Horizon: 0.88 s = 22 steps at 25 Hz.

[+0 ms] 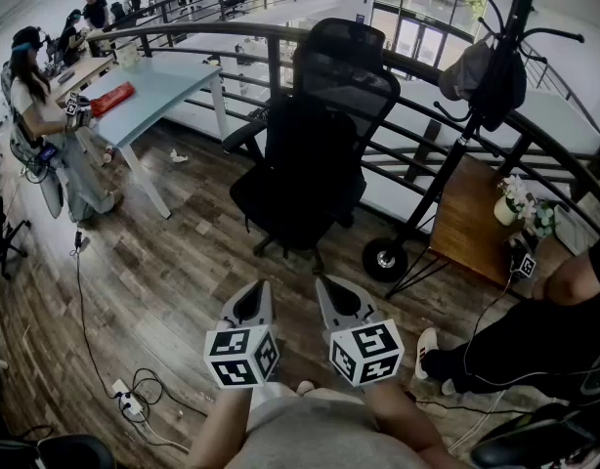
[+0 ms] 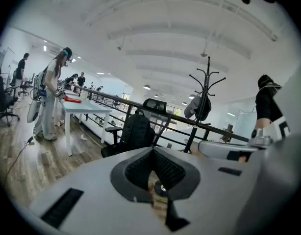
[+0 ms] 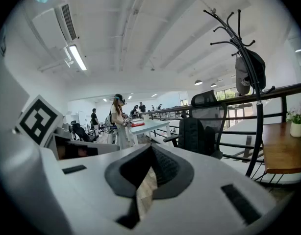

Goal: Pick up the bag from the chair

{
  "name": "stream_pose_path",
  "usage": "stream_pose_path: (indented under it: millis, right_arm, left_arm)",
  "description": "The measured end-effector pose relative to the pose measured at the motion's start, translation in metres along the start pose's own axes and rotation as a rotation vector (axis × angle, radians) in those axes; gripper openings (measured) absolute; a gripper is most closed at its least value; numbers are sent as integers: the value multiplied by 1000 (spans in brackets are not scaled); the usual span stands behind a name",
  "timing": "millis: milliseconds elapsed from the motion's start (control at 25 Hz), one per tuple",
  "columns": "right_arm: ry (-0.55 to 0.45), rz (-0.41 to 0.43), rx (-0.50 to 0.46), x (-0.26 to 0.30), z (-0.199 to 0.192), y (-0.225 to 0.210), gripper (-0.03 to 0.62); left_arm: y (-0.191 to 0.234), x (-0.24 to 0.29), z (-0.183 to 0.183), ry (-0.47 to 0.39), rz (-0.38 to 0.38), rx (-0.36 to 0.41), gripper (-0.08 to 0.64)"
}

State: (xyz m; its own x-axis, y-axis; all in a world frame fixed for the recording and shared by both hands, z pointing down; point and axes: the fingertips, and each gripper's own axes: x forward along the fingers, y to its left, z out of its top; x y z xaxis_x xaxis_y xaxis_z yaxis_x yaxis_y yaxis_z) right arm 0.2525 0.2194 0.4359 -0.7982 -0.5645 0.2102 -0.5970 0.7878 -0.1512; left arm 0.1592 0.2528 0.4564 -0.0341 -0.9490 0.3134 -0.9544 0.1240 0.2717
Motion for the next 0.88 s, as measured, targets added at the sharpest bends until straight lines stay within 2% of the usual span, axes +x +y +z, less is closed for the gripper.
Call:
stream_pose_path:
  millis: [400, 640, 880]
  right_arm:
    - [18, 5, -4, -7, -7, 0, 0]
    - [-4, 75, 63, 2, -8, 10, 0]
    - [22, 44, 32, 26, -7, 6, 0]
  left_arm:
    - [-8, -8, -6, 3, 0, 3, 2]
    - [-4, -10, -8, 11, -8, 4, 3]
    - [9, 11, -6, 38, -25, 9, 3]
